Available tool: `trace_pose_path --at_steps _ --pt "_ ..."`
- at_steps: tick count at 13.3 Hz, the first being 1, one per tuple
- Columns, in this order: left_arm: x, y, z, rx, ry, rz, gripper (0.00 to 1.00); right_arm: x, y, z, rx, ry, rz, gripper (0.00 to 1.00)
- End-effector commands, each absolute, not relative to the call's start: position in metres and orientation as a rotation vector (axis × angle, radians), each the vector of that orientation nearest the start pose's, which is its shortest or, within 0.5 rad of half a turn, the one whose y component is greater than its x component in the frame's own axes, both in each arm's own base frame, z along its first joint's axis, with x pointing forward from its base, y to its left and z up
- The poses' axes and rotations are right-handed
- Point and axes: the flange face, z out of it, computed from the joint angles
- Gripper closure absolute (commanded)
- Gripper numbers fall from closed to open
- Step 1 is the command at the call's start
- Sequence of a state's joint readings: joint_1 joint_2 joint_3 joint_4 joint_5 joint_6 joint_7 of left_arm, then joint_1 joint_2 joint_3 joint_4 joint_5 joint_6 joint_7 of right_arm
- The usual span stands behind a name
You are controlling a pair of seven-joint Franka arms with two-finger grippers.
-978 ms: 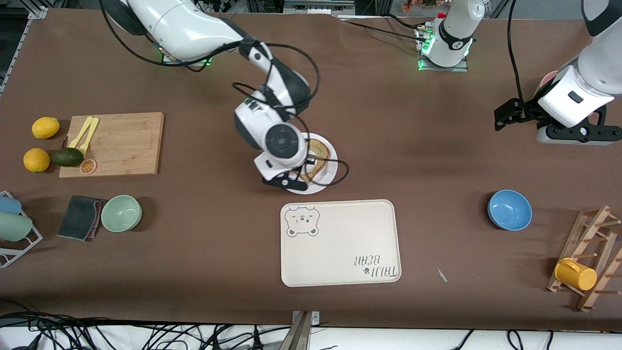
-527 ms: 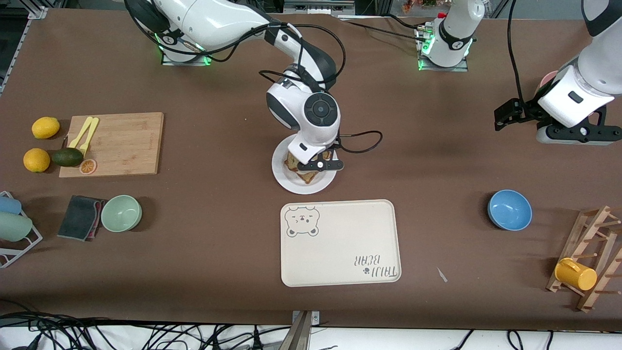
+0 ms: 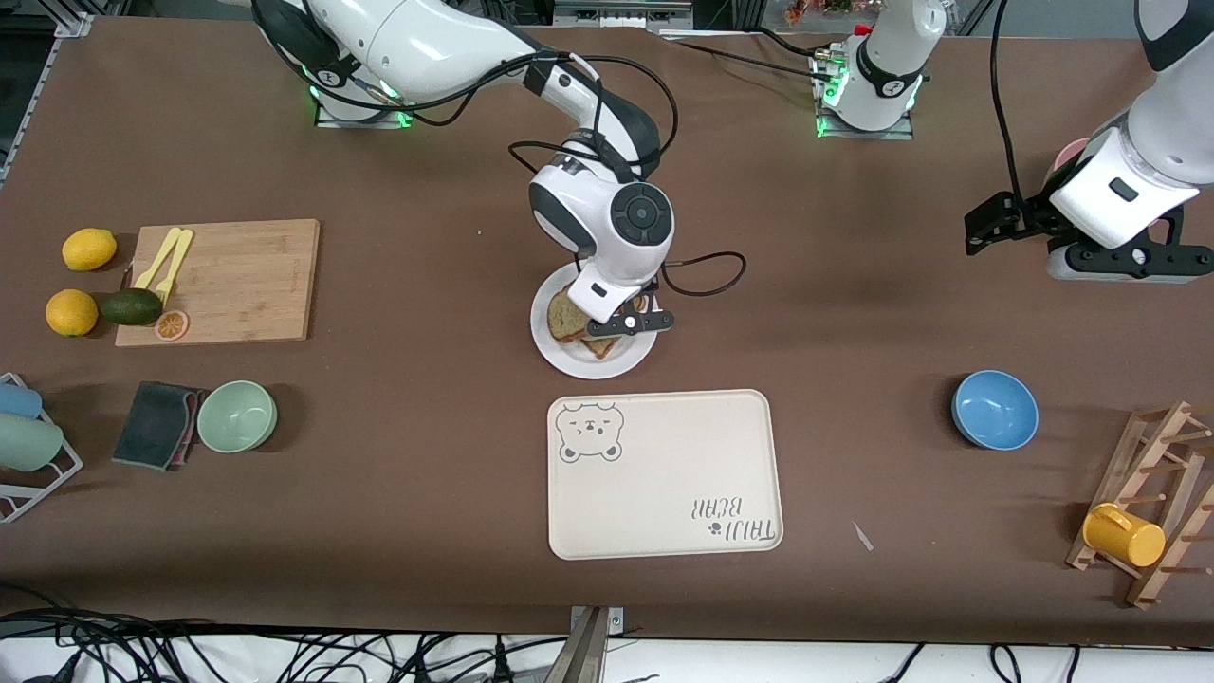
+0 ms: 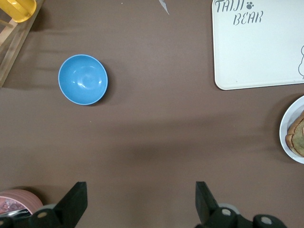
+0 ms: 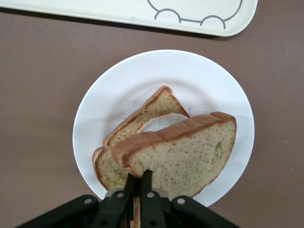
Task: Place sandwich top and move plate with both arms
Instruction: 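Lower the bread onto the sandwich and open the right gripper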
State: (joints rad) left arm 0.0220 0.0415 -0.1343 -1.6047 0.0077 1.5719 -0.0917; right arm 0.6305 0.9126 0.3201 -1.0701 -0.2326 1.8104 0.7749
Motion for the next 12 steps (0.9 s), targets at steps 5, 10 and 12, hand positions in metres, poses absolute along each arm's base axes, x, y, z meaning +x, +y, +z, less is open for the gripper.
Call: trace_pose_path --at_steps 5,10,12 --pt "0.556 -0.06 0.588 -3.089 0.027 0.096 0.0 0.519 0.56 0.281 -3.156 -0.201 0.212 0.21" --pt "0.556 -0.062 0.588 -3.089 0.032 0.093 0.0 0.528 0.55 0.279 -3.175 -0.182 0.202 0.01" --pt "0.556 -0.061 0.587 -3.089 0.029 0.098 0.0 0.533 0.545 0.289 -3.168 -0.159 0.208 0.01"
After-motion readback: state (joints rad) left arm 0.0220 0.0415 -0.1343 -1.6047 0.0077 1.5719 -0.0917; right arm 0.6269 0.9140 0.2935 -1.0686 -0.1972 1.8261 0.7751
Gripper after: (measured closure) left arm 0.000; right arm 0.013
